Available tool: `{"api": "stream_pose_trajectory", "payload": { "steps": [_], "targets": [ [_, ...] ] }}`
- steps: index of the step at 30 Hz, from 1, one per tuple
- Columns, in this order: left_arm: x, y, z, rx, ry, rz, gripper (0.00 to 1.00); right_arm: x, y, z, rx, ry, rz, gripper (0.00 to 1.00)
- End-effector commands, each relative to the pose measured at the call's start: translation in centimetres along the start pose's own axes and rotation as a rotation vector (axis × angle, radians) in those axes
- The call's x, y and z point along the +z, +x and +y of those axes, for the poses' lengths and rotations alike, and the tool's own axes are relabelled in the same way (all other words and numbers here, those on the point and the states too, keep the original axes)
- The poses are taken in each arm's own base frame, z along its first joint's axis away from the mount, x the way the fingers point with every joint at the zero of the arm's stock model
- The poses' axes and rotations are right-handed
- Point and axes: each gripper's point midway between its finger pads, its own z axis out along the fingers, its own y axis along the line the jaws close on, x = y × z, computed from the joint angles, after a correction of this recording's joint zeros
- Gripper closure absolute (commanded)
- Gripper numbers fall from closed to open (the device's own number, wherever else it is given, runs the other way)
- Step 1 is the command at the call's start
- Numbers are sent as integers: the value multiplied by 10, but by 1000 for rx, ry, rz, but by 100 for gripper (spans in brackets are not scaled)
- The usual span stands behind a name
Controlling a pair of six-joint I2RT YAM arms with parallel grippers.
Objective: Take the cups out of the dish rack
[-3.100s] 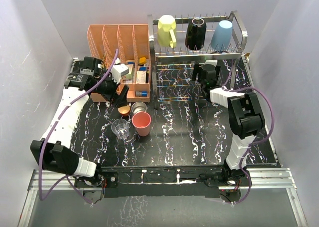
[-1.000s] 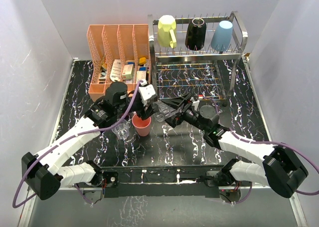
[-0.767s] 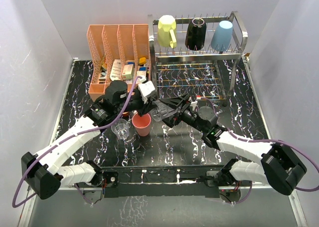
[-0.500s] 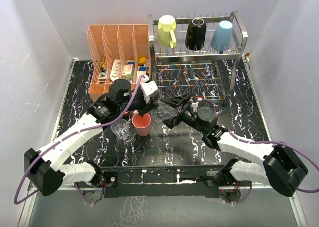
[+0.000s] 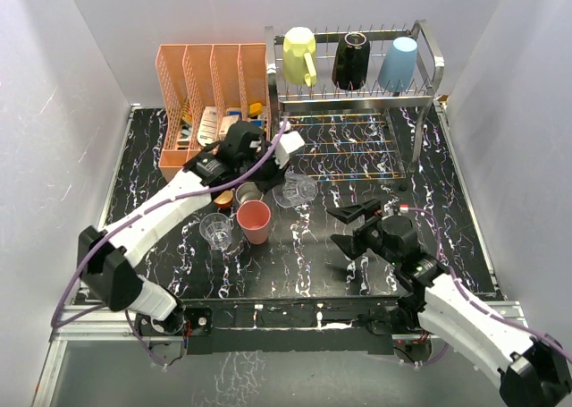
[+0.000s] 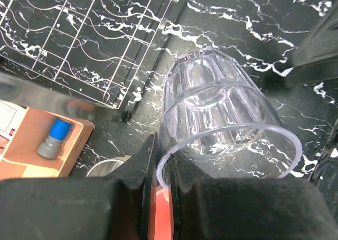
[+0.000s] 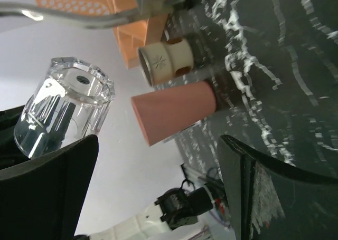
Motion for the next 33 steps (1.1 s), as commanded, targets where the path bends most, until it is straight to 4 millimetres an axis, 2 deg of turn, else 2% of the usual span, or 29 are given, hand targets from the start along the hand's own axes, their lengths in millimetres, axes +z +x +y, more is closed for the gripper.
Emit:
{"api": "stream_pose_trajectory", "payload": {
  "steps": [1,4,8,9,16,21,28,33],
  "targets": [
    [5,8,4,33,17,136,100,-18,-34,-31,-108,126,-166,2],
    [19,25,10,48,6,248,100,-27,-48,-36,-176,170,-232,2],
    [34,43,20,84,-9,372,100,-26,-54,-47,-269,251,-233,2],
    [37,47,20,91,-2,403,100,-26,-55,-35,-287,246,-237,2],
    [50,65,19,125,10,566,100,-30,-73,-17,-374,283,-312,2],
    [59,76,21,161,-3,611,100,-35,-82,-11,-406,276,-361,2],
    [65,89,20,162,9,668,100,-36,-85,-4,-440,278,-370,2],
    [63,85,20,175,15,663,83,-37,-87,2,-464,274,-379,2]
  ]
}}
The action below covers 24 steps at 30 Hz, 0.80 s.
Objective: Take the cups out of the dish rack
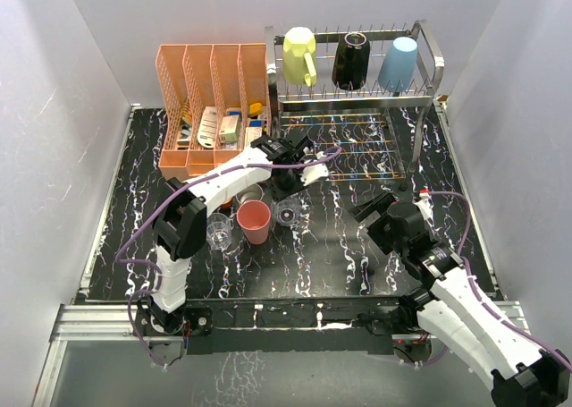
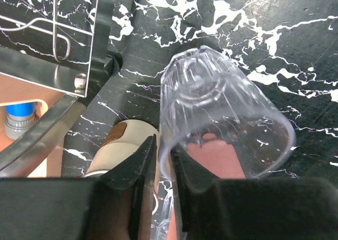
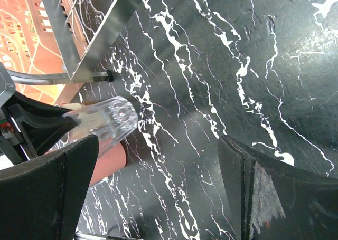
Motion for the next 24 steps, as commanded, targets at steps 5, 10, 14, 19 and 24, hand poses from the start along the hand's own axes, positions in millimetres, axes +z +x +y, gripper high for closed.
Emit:
{"api": "stream_pose_trajectory", "payload": {
  "steps": [5,10,14,19,24],
  "targets": [
    [-57,-27,5,31,-38,-146,50,-9,-28,31,-38,-65,-88,2],
    [-96,-43,8,46,-59,-248,41,-13,-39,43,-91,-77,-114,2],
    [-133,-50,6,44,-82,-340,21,-16,-47,55,-143,-86,-133,2],
    [-160,-36,6,-46,-55,-403,3,-21,-55,73,-228,-120,-137,2],
    [-186,-2,56,-269,-65,-444,3,-29,-68,99,-345,-159,-151,2]
  ]
}}
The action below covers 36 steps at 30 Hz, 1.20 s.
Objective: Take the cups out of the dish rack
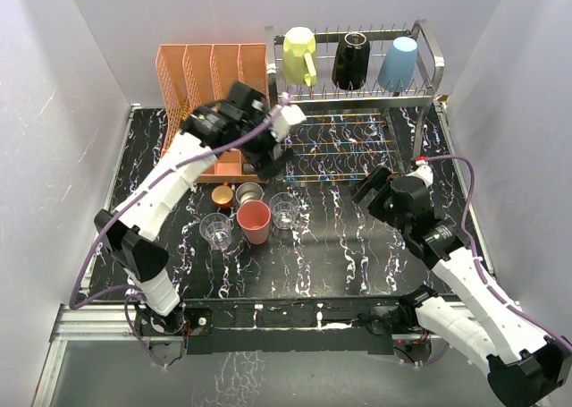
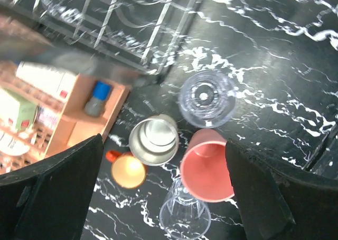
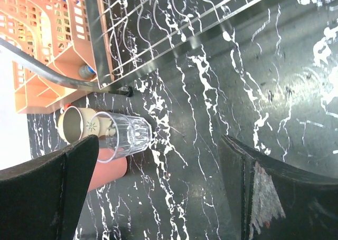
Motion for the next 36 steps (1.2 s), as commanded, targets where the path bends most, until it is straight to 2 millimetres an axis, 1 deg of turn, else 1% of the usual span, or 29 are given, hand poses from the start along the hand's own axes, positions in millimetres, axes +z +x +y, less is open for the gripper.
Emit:
{"api": "stream_pose_trajectory", "payload": {
  "steps": [1,4,6,10,13,16,17,23,27,32,35,36],
  "targets": [
    [-42,18,47,-205,-58,-34,3,-11,-40,36,-117,-87,-89,2],
    [-59,30,66,-257,-127,-34,3,-13,-53,44,-162,-92,-119,2],
    [-65,41,74,-304,-164,-13,3,-17,-63,56,-205,-125,-140,2],
    [-63,75,89,-410,-225,95,3,-25,-74,88,-328,-212,-112,2],
    [-64,89,99,-485,-216,102,3,-29,-84,104,-381,-232,-104,2],
    [-63,95,104,-515,-216,108,3,-35,-102,118,-417,-240,-138,2],
    [-61,97,105,-523,-220,114,3,-41,-112,128,-427,-253,-161,2],
    [-54,110,108,-574,-237,169,3,-50,-154,168,-470,-266,-232,2],
    [-55,111,103,-575,-215,170,3,-58,-181,197,-503,-300,-288,2],
    [-58,111,98,-570,-200,169,3,-63,-209,229,-526,-342,-345,2],
    [-60,110,99,-570,-210,158,3,-57,-228,236,-538,-306,-372,2],
    [-60,110,98,-571,-213,153,3,-58,-236,242,-543,-304,-390,2]
  ]
}}
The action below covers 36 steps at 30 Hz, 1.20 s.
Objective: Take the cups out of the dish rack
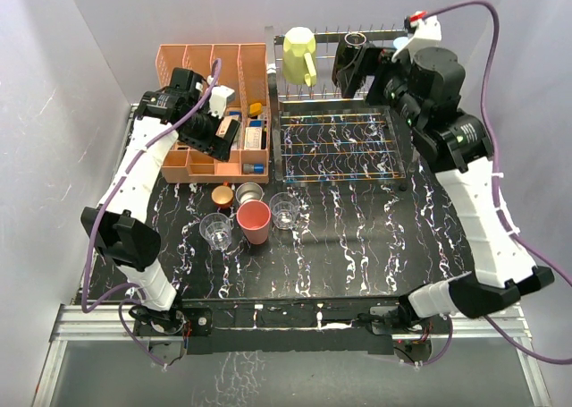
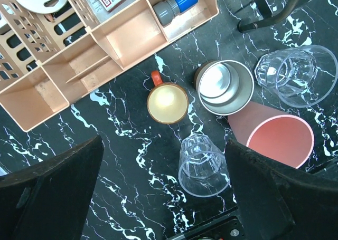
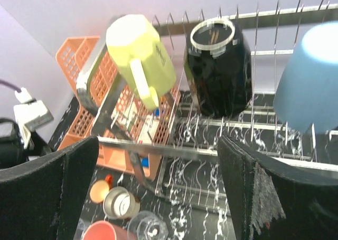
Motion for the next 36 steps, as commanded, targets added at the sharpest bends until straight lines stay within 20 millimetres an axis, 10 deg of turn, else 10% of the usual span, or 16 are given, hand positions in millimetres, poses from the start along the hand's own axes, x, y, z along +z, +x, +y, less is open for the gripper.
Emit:
{"api": "stream_pose_trajectory", "payload": {
  "steps": [1,18,36],
  "targets": [
    [-11,5,-6,-16,7,-16,3,6,-43,-4,-58,35,-82,2],
    [-23,5,-16,-14,41,-73,3,44,-71,-125,-108,520,-154,2],
    [-28,-5,-35,-20,147,-121,3,97,-30,-156,-102,574,-75,10]
  ]
}}
